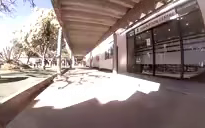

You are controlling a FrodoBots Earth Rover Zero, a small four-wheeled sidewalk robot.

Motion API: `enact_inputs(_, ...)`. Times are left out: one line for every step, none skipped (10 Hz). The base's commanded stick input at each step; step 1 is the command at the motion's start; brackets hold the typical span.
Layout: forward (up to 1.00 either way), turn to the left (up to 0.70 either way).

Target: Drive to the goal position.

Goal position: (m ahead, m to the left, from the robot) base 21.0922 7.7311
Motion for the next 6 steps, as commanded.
enact_inputs(0.00,0.00)
enact_inputs(0.00,0.00)
enact_inputs(0.00,0.00)
enact_inputs(0.00,0.00)
enact_inputs(0.14,0.00)
enact_inputs(0.15,0.00)
